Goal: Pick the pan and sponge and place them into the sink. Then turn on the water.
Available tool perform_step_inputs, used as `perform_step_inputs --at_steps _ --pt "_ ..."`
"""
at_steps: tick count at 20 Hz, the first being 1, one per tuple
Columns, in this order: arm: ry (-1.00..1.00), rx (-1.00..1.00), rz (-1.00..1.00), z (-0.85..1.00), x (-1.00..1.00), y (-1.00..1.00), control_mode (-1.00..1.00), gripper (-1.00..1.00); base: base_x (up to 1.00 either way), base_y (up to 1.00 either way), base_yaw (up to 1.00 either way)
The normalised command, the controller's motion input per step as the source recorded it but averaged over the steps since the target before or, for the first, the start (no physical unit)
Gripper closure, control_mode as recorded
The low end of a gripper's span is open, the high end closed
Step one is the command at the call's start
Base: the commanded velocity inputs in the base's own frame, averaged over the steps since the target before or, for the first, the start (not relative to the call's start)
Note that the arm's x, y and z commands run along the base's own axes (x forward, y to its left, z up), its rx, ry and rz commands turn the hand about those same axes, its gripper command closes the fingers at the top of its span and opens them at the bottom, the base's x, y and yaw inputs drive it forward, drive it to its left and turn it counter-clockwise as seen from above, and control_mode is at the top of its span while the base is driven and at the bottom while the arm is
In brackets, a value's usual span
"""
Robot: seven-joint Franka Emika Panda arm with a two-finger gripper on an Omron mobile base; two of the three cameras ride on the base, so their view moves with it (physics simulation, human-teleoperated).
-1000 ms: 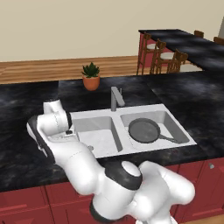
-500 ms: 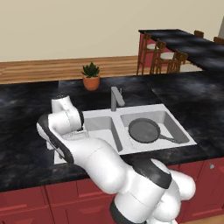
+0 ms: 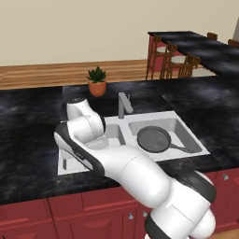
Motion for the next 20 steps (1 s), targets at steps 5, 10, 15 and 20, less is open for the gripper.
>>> perform_step_inputs --at_steps 5,10,15,20 --pt "-0.01 0.01 0.01 0.11 -0.08 -0.57 -1.0 1.0 0.0 0.0 0.0" --pt "0.0 0.01 -0.03 0.06 0.0 -0.56 -1.0 1.0 0.0 0.0 0.0" --pt "0.0 0.02 -0.03 0.03 0.03 -0.54 -1.0 1.0 0.0 0.0 0.0" --pt "0.0 0.02 -0.04 0.03 0.03 -0.53 -1.0 1.0 0.0 0.0 0.0"
